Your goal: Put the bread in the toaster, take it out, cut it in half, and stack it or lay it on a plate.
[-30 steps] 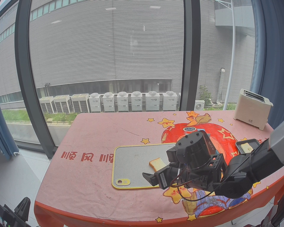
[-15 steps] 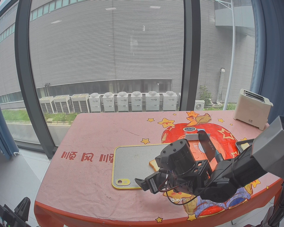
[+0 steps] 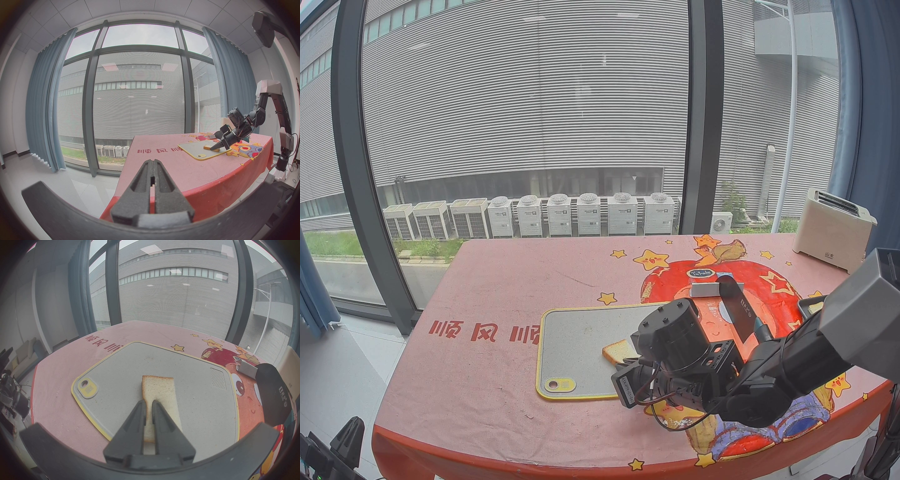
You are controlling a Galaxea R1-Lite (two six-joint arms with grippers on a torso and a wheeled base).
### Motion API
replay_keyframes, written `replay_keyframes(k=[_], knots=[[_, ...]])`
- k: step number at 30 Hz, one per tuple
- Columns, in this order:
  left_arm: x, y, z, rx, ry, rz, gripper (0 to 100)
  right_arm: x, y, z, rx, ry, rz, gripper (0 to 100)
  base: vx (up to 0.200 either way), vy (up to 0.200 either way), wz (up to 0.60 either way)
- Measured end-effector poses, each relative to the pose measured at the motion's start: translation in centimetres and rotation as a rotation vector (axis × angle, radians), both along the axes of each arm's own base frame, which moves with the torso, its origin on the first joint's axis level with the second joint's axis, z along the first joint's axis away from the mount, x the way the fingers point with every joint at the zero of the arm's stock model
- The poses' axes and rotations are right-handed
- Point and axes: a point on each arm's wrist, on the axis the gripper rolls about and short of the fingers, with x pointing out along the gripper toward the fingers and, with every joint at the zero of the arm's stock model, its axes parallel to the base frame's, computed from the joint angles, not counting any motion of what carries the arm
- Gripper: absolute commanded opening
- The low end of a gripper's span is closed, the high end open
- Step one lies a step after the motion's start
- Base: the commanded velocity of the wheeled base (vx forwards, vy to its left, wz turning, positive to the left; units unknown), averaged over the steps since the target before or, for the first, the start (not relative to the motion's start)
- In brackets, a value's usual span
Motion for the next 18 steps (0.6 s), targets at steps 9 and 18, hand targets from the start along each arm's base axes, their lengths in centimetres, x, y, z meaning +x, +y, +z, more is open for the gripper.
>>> replay_keyframes(k=[9,18], knots=[[0.0,0.0,0.0,0.0,0.0,0.0,0,-0.5,-0.9,2.2,0.058,-0.018,-0.022,0,0.0,-0.022,0.0],[0.0,0.0,0.0,0.0,0.001,0.0,0,-1.8,-3.9,7.3,0.124,-0.069,-0.054,0,0.0,-0.2,0.0]])
